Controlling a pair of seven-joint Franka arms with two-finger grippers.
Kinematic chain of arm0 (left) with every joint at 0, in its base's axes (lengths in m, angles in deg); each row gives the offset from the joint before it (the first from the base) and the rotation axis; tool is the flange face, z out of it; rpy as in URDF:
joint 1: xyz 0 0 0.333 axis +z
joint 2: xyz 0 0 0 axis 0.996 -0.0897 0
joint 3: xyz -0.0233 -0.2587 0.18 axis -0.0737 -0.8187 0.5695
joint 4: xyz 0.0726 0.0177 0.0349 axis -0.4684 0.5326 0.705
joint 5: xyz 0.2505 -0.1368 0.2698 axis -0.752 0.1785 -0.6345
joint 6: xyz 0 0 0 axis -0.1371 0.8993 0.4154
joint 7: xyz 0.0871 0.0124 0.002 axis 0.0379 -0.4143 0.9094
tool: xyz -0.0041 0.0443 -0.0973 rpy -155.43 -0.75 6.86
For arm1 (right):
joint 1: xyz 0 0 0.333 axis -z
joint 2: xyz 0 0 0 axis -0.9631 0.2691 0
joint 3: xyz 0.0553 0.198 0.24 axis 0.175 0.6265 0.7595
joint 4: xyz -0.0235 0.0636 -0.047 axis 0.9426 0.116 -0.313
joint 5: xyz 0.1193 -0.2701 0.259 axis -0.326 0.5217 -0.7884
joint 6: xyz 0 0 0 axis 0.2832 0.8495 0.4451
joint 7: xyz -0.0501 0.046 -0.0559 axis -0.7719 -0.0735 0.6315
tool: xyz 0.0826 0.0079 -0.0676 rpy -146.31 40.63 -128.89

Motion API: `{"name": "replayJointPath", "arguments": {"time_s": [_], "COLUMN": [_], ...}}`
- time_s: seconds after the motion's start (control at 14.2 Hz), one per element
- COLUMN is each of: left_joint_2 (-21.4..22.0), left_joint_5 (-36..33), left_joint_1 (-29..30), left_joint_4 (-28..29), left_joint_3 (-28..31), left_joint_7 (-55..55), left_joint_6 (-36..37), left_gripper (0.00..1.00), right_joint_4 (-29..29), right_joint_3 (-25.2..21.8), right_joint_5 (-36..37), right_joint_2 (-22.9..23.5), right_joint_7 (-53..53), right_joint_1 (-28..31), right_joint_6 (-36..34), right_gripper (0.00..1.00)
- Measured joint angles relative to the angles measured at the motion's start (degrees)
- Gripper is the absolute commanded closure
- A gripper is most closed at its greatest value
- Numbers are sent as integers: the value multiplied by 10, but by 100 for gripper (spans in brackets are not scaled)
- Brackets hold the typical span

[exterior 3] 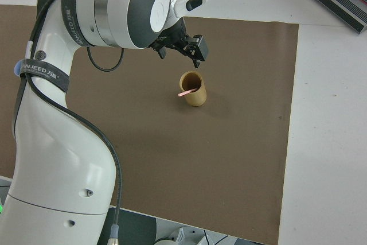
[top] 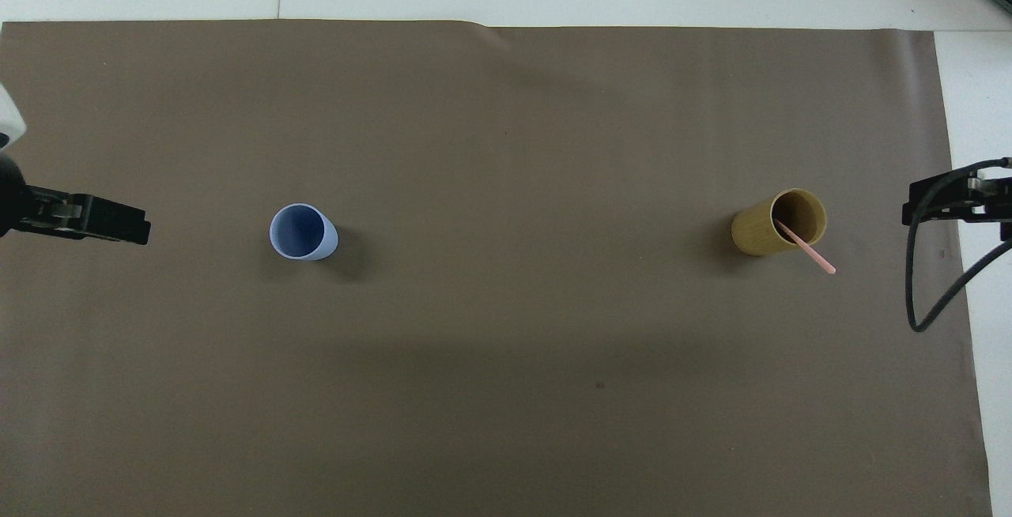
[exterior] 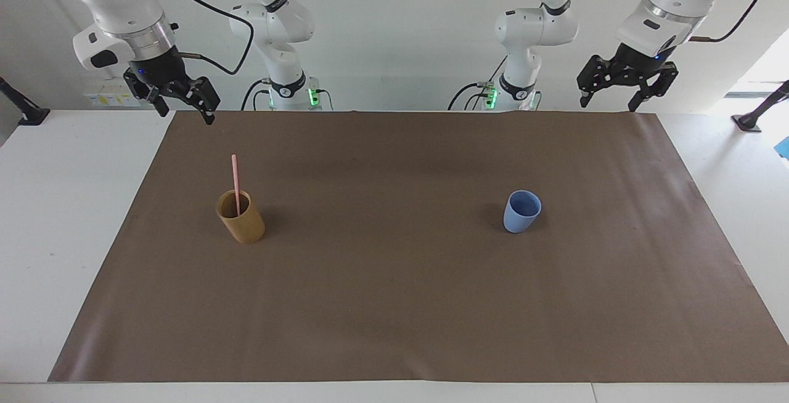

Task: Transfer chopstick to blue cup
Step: 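Reach the left gripper to the blue cup and grasp its rim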

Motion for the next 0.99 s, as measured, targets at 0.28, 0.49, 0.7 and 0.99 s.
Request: {"name": "replayJointPath", "arguments": {"time_s": [0.28,0.49,0.7,0.99], "left_joint_2": [-20,-46,-82,-143], "left_joint_5": [0,0,18,26], "left_joint_1": [-4,-5,-11,-14], "left_joint_4": [118,164,169,172], "left_joint_3": [3,3,1,1], "left_joint_7": [0,32,88,95], "left_joint_6": [-152,-214,-257,-305], "left_gripper": [0,0,0,0], "right_joint_4": [0,0,0,0], "right_joint_3": [0,0,0,1], "right_joint_5": [0,0,0,0], "right_joint_2": [0,0,0,0], "right_joint_7": [0,0,0,0], "right_joint_1": [0,0,0,0], "right_joint_6": [0,0,0,0], "right_gripper": [0,0,0,0]}}
